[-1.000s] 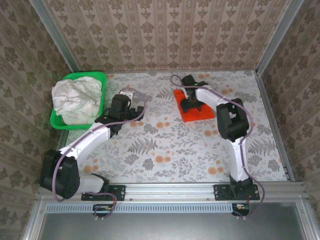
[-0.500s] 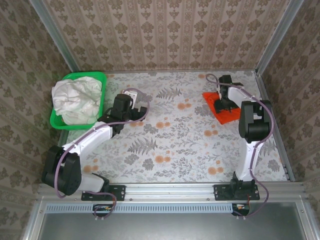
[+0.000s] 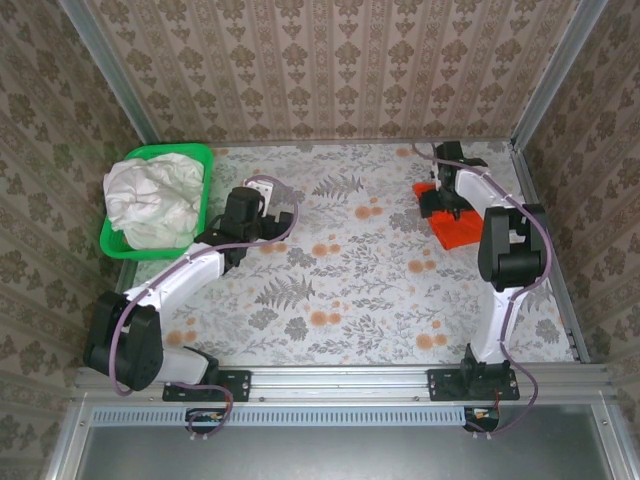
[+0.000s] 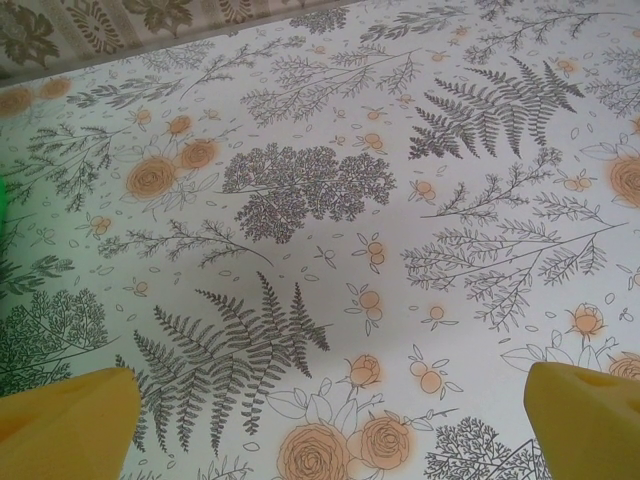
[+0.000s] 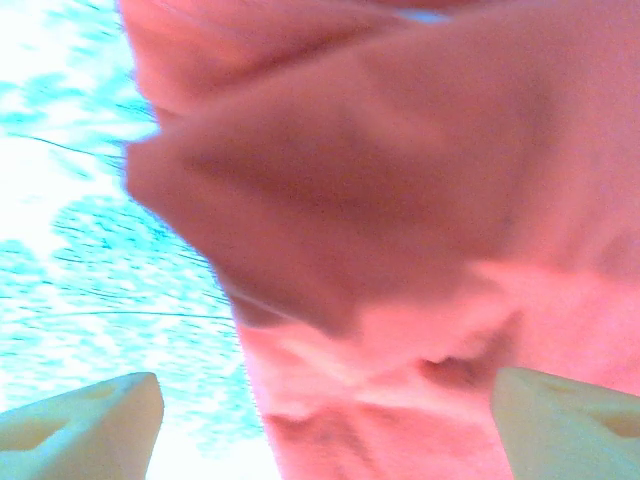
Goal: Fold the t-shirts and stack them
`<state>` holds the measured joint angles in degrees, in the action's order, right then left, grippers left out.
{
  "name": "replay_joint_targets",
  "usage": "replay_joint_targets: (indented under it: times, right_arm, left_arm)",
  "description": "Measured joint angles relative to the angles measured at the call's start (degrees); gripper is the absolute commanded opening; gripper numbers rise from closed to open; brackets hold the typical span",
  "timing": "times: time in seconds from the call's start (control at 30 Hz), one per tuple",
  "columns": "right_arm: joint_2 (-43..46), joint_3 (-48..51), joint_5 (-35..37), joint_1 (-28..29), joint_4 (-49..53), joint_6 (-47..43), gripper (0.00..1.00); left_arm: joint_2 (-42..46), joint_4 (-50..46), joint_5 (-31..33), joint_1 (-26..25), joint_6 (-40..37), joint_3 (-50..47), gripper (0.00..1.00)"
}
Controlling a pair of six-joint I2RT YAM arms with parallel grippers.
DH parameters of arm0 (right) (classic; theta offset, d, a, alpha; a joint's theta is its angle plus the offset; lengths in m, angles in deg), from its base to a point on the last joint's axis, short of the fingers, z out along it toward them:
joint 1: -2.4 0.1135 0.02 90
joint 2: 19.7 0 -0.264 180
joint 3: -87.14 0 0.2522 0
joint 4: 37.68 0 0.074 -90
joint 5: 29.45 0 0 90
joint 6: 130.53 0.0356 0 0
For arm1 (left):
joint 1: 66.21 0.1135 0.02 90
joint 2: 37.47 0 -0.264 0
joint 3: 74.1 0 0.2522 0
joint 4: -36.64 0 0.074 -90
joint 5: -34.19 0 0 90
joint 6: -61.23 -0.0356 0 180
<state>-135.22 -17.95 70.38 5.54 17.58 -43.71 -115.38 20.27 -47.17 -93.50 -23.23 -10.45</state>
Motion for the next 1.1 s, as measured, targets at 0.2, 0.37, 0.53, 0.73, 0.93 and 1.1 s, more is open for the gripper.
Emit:
replay_joint_targets:
  times: [0.2, 0.37, 0.53, 0.73, 0.93, 1.1]
  right_arm:
    - [-6.47, -8.37, 0.72, 2.43, 0.35, -0.07, 0.63]
    - [-12.37, -12.13, 4.48, 1.42, 3.04, -0.04, 0.57]
    - [-14.75, -14.27, 7.98, -0.92, 5.14, -0.09, 0.57]
    - [-14.84, -15.02, 10.67, -5.84, 5.46, -2.01, 0.58]
    - [-14.62, -15.78, 11.32, -10.62, 5.25, -2.86, 0.74]
    - [-6.71, -5.84, 4.98, -11.28, -1.05, -0.66, 0.95]
  left_arm:
    - [0.02, 0.57, 0.2, 0.02, -0.02, -0.02, 1.0]
    - [1.09, 0.96, 0.22, 0.07, -0.02, -1.53, 1.0]
    - [2.93, 0.96, 0.24, 0.28, -0.02, -3.26, 1.0]
    - [4.09, 0.98, 0.37, 0.57, -0.02, -4.11, 1.0]
    - [4.83, 1.29, 0.11, 2.86, -0.26, -5.11, 1.0]
    - [5.44, 3.08, -1.88, 5.73, -0.9, -7.13, 1.0]
